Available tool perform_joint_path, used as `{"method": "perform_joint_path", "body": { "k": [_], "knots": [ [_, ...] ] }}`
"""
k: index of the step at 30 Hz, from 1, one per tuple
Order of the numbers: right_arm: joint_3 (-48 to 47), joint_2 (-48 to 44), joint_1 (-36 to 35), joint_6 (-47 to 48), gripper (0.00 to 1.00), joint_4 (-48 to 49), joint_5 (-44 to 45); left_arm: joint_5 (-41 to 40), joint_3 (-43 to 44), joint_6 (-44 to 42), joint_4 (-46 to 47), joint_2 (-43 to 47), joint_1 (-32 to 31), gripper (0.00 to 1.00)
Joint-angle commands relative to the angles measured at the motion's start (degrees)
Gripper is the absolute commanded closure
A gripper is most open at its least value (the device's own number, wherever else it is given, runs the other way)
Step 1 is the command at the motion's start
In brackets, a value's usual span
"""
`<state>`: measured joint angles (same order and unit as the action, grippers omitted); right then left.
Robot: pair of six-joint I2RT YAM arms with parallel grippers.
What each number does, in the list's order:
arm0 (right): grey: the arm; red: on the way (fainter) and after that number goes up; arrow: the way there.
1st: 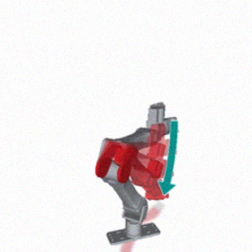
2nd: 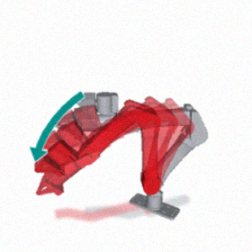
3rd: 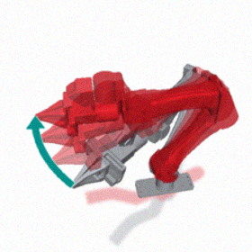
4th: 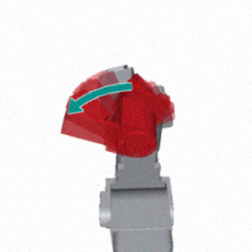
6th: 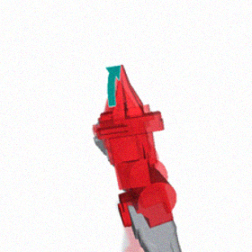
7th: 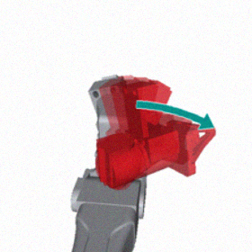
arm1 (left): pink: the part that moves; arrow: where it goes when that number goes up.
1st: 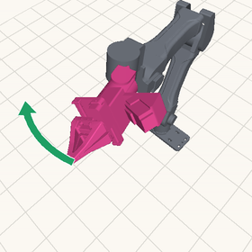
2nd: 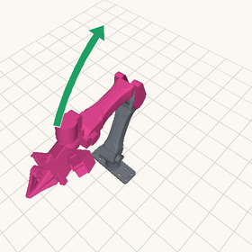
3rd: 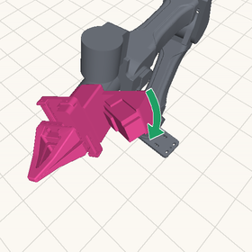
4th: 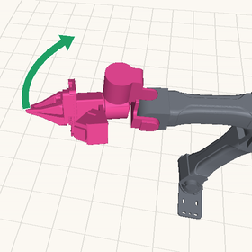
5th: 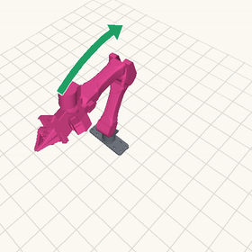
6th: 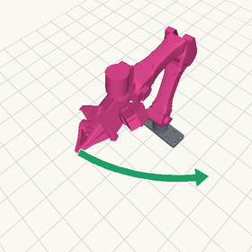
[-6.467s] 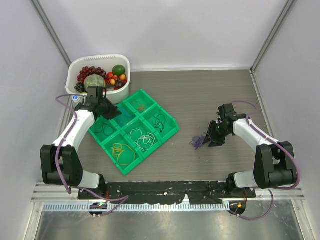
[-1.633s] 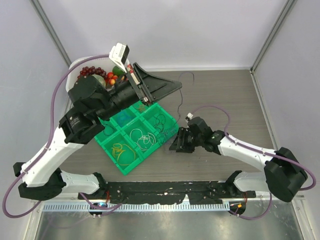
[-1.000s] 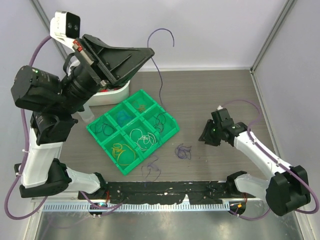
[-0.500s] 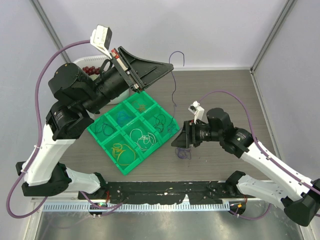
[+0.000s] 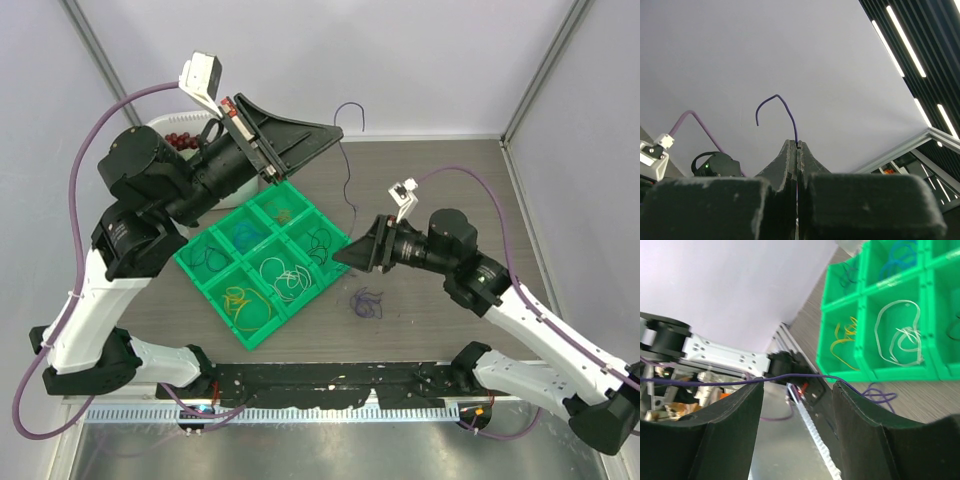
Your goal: Untangle the cables
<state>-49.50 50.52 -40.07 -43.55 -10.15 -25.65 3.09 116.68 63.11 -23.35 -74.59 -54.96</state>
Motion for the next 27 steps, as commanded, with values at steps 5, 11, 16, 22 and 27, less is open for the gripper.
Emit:
{"method": "perform_joint_path", "body": {
  "k": [5,11,16,22,27],
  "knots": [
    [-9.5,7.9,-2.3,-6.3,0.37,14.8,-3.0,0.7,-3.3,1.9,4.4,2.7,0.5,1.00],
    [-12.6,9.8,-2.6,-4.1,0.37,13.4,-1.7,0.2,-5.7,2.9,5.6,4.3,0.5,1.00],
    [-15.4,10.0,-2.6,0.4,0.37,8.1,1.3,0.4,-5.9,3.2,5.7,3.9,0.6,1.00],
    [-17.3,9.1,-2.6,3.0,0.53,3.1,5.9,1.0,-4.9,3.2,5.5,2.9,0.7,1.00],
    [-14.5,4.3,-2.6,4.7,0.74,-0.7,8.5,-5.4,-3.7,-0.8,-1.6,4.6,1.1,1.00]
  ]
}}
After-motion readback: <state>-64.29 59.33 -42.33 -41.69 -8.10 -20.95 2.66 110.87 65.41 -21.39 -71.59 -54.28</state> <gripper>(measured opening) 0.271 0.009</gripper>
